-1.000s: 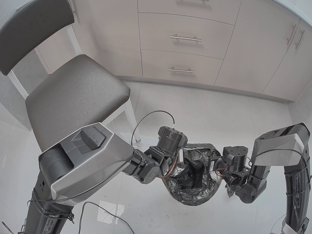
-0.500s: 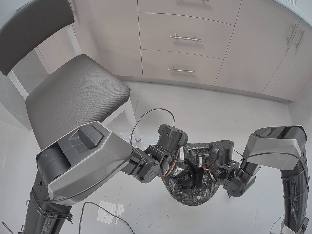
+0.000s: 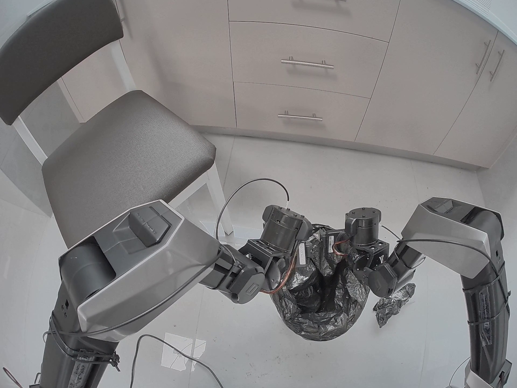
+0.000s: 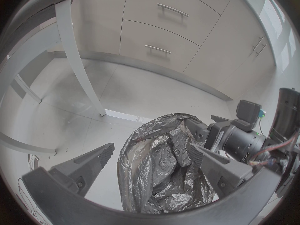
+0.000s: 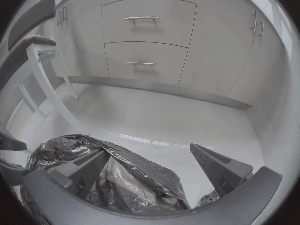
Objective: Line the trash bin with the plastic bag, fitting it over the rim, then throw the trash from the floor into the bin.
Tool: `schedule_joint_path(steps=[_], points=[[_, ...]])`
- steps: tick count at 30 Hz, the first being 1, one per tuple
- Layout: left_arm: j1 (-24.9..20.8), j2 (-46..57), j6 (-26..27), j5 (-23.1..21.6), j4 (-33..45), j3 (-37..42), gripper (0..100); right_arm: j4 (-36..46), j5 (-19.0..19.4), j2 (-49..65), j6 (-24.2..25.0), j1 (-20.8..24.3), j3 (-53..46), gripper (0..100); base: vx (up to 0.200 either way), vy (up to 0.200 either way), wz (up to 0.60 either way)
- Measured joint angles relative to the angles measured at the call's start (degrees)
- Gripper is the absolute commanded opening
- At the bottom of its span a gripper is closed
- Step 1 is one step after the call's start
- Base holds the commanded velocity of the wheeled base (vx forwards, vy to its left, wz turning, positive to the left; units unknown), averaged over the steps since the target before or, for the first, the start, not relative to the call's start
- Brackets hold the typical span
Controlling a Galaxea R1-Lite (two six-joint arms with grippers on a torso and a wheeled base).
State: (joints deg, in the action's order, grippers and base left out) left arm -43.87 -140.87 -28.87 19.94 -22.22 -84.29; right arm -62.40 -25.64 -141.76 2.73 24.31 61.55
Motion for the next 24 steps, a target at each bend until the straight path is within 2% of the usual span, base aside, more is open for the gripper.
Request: schedule_joint_path(steps=[17,21,24], points=[[-0.41,0.02,-0.15,0.00,-0.09,0.48,100,1.32,0.21,-2.54,0.57,-2.12,4.66,100,0.000,0.000,0.00],[-0.88,0.46,-0.91,0.00,-0.11,1.13,100,1.26,0.24,-1.38,2.35,-1.90,2.97,100,0.000,0.000,0.00],[-1.08,1.01,-1.07,0.20,-0.16,2.07,100,1.28,0.66,0.91,5.42,-1.18,0.05,100,0.000,0.000,0.00]])
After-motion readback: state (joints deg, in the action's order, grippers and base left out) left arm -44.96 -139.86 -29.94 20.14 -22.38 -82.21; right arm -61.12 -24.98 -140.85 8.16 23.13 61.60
